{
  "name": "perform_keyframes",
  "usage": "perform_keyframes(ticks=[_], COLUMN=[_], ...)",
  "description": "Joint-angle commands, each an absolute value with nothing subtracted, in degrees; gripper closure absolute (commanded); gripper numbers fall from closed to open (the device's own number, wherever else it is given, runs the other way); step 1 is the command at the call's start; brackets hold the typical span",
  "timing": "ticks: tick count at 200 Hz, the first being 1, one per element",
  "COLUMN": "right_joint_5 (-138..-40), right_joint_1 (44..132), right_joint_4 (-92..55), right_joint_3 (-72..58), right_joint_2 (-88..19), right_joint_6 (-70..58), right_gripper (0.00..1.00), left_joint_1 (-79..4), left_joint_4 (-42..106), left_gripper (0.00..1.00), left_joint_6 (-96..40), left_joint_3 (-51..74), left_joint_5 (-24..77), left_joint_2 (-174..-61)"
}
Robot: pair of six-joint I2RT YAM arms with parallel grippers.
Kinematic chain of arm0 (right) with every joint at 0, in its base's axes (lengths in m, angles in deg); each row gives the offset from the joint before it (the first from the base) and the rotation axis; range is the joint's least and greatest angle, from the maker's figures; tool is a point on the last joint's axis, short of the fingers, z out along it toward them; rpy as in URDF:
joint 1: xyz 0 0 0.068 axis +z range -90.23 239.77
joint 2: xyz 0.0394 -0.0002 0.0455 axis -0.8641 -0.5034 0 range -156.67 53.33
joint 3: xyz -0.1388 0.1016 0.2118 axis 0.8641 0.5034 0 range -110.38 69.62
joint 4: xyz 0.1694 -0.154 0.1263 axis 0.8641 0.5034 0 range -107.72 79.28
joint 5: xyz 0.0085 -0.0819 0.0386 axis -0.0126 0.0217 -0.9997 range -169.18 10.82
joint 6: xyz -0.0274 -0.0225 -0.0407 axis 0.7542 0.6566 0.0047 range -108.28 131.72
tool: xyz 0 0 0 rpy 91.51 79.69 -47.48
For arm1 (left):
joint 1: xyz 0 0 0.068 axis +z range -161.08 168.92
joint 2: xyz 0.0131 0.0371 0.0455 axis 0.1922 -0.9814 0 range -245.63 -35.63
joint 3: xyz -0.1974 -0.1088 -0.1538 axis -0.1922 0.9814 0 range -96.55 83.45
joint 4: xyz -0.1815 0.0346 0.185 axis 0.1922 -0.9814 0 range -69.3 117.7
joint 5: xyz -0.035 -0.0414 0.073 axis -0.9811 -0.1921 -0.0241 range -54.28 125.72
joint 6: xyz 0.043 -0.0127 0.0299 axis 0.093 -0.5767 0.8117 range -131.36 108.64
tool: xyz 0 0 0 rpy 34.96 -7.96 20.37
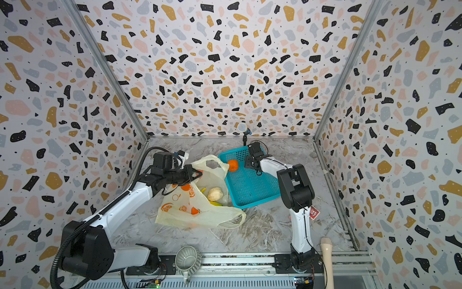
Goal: Place the fruits into the plastic bag
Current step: 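Grasp the green bumpy fruit in the basket with the right gripper, then carry the green fruit into the held bag with the right gripper, then release the green fruit and return the right gripper to the basket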
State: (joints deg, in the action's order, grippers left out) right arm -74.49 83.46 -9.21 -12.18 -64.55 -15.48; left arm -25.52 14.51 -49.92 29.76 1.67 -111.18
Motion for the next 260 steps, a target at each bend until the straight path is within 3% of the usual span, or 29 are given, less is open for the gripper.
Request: perform_keyframes(ticks=[1, 43, 76, 112, 163, 179, 214, 260], right_joint_5=[-78.1, -91.8, -106.0, -109.7, -114.3, -114.9, -112.7, -114.1], right_joint_1=[84.4, 88.3, 93.9, 101.3, 110.9, 113.7, 115.5, 105.9], right_joint_4=[-11.3, -16.2, -16.8, -16.2, -10.1, -5.7, -5.7, -13.9], right_joint_3=[-6.9, 9.4, 14.6, 10.7, -7.4, -14.4, -16.8, -3.4], right_joint_2=[-53.3, -33.0, -26.8, -31.6, -49.6, -54.9, -55.0, -40.2], right_joint_6=[-15.0, -11.8, -8.9, -5.4, 1.5, 4.2, 5.5, -1.0], right_gripper=[0.57, 0.56, 0.55, 0.55, 0.53, 0.49, 0.23, 0.17], left_joint_1=[-25.7, -25.7, -25.6, -25.7, -25.7, -25.7, -25.7, -25.7], left_joint_4=[16.0, 16.0, 15.4, 11.1, 5.5, 5.2, 5.6, 6.9], left_gripper=[1.00, 1.00, 1.00, 1.00, 1.00, 1.00, 1.00, 1.00], left_joint_6=[-49.2, -48.9, -48.7, -46.7, -46.5, -46.7, -47.2, -47.6], left_joint_3=[30.0, 29.7, 28.6, 27.0, 24.7, 24.7, 25.0, 25.9], left_joint_5=[0.7, 1.0, 1.2, 4.2, 9.1, 9.7, 9.2, 8.8], left_joint_2=[-111.0, -110.8, -110.5, -108.9, -104.6, -103.6, -103.0, -103.5])
